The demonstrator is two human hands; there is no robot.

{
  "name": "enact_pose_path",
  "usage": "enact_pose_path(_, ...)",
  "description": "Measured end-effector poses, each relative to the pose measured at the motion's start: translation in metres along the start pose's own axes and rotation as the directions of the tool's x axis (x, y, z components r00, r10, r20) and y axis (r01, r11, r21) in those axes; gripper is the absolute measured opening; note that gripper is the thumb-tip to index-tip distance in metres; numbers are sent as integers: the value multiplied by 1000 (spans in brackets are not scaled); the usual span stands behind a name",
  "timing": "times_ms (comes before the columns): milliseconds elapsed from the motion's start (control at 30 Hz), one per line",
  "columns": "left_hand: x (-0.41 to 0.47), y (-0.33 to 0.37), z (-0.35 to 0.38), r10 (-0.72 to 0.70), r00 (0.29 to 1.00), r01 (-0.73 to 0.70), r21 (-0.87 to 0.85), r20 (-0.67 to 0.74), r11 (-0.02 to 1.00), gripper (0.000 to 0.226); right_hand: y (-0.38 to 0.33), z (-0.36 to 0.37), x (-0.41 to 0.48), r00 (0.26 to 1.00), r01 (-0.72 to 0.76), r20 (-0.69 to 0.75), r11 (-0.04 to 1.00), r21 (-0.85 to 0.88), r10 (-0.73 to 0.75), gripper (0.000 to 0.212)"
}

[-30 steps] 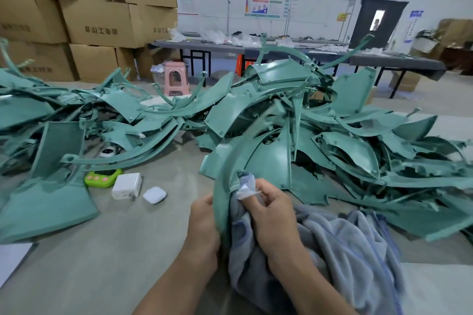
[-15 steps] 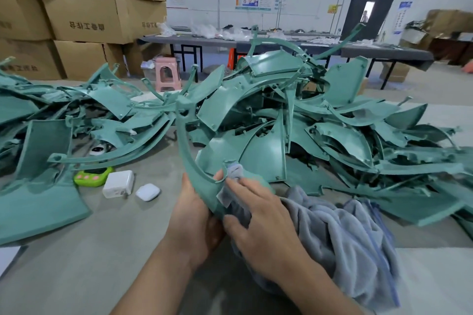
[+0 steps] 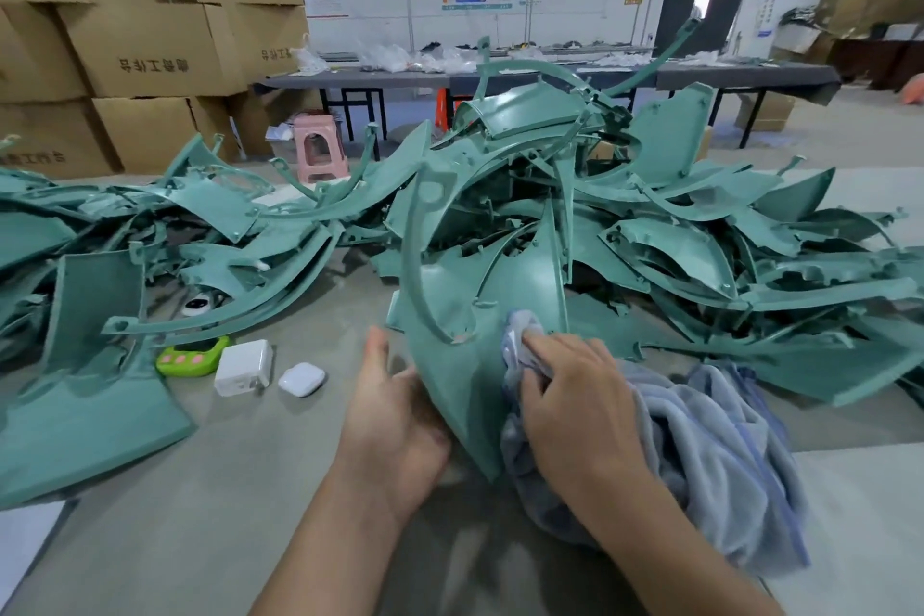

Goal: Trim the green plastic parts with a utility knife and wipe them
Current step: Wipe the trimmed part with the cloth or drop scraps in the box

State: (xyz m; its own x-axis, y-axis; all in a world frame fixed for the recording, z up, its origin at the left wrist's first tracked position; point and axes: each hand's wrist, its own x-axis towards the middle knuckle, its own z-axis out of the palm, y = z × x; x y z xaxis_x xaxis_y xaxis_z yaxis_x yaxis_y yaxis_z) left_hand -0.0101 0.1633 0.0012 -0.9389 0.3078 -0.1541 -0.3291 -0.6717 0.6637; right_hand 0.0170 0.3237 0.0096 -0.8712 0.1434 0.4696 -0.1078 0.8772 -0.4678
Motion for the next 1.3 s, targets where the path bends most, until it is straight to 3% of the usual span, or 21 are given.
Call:
enact_pose_path(67,-9,3,1,9,992,-17,64,123,998,87,-7,5,-7,991,64,117,998,-3,-64,31)
enact_pose_path(167,-7,2,-3,39,992,-55,132,121,990,77,-14,-1,-13,933,155,292,966,205,-212,72)
enact_pose_path(267,3,2,-4,78,996,-72,104,-53,992,61,-19,-7,-15,809,332,356,862,382,-469,76)
enact_pose_path(333,9,-1,-5,101,980,-70,177,-174,982,59,-19,-6,-14,745,354,387,813,462,-544,77)
enact_pose_path(433,13,-4,-8,62,970,-21,173,-235,985,72,-12,0,-8,822,286,361,868,406,-440,72)
enact_pose_path(533,11,-1,-2,41,978,-14,132,-207,991,86,-6,5,-6,944,201,266,980,4,-195,81)
enact_pose_path(600,12,-1,-4,100,971,-59,189,-216,980,83,-8,10,-10,954,148,269,988,-44,-131,84)
enact_pose_path(700,10,0,-8,105,971,-66,183,-213,981,80,-14,12,-14,860,293,414,953,75,-297,87)
enact_pose_path(833,17,0,-11,44,940,15,170,-338,985,82,-17,8,-8,682,457,571,876,156,-458,85)
enact_pose_path(900,21,-5,-13,30,940,22,149,-339,989,80,-18,9,-10,712,457,550,883,111,-437,80)
enact_pose_path(1000,20,-12,-4,-39,954,76,113,-297,991,84,-21,14,-16,853,338,439,940,-52,-282,75)
enact_pose_path(1067,21,-16,-1,-20,962,50,105,-273,993,79,-23,16,-14,904,237,388,966,-102,-181,73)
enact_pose_path(1300,16,-17,6,126,928,-81,141,-350,987,73,-21,10,-5,940,45,341,985,-168,15,70)
